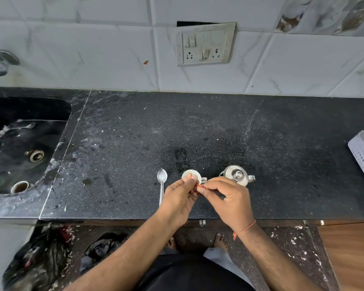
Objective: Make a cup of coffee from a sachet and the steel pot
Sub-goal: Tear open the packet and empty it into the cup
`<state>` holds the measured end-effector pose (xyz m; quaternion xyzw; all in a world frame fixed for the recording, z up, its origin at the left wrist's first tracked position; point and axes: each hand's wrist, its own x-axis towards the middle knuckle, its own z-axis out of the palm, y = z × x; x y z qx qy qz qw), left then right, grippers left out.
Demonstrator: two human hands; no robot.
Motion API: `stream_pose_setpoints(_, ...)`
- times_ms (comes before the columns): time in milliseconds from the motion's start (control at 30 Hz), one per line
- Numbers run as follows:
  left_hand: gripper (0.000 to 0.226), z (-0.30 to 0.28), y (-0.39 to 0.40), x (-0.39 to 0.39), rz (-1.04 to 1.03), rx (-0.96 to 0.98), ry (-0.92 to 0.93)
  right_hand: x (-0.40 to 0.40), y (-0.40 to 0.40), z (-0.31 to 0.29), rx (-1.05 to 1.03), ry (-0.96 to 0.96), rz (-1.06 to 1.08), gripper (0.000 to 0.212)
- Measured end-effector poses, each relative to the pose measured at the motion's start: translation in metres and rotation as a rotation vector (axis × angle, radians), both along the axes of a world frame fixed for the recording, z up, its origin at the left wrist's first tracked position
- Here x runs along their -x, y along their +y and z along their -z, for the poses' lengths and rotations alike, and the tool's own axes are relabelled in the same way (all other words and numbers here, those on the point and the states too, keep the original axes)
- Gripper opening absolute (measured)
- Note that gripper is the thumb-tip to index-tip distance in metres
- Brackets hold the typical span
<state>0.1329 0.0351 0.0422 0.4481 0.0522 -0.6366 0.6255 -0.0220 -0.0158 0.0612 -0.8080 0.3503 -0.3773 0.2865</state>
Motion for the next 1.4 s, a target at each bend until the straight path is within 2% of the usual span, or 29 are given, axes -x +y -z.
stream_pose_setpoints(200,0.023,0.003,-0.001,0.000,-0.024,-0.012,-0.021,0.000,0.004,0.000,-0.011,-0.030,0.008,0.008)
stream_pose_setpoints(333,0.017,0.001,0.001,0.000,-0.022,-0.010,-0.025,0.001,0.004,0.000,0.053,0.002,0.000,0.008)
stream_pose_setpoints(467,0.031,0.002,0.001,-0.001,-0.017,0.007,-0.039,0.003,0.003,-0.001,0.127,0.021,-0.029,0.007)
stream_pose_setpoints(667,0.013,0.000,0.001,0.002,-0.016,0.041,-0.054,0.006,0.004,-0.002,0.232,0.043,-0.054,0.003)
stream_pose_setpoints(933,0.025,-0.007,0.003,-0.011,-0.074,0.074,-0.078,-0.002,0.009,-0.010,0.304,0.030,-0.079,0.003)
stream_pose_setpoints(1167,0.021,-0.001,0.003,-0.018,-0.069,0.084,-0.031,-0.003,0.009,-0.005,0.325,0.017,-0.073,0.006)
stream_pose_setpoints(1267,0.020,0.003,0.000,-0.022,-0.033,0.105,-0.108,-0.002,0.003,0.000,0.317,0.020,-0.045,0.008)
stream_pose_setpoints(1400,0.011,0.013,-0.012,-0.031,0.004,0.071,-0.317,-0.007,-0.009,0.012,0.201,0.055,0.011,0.012)
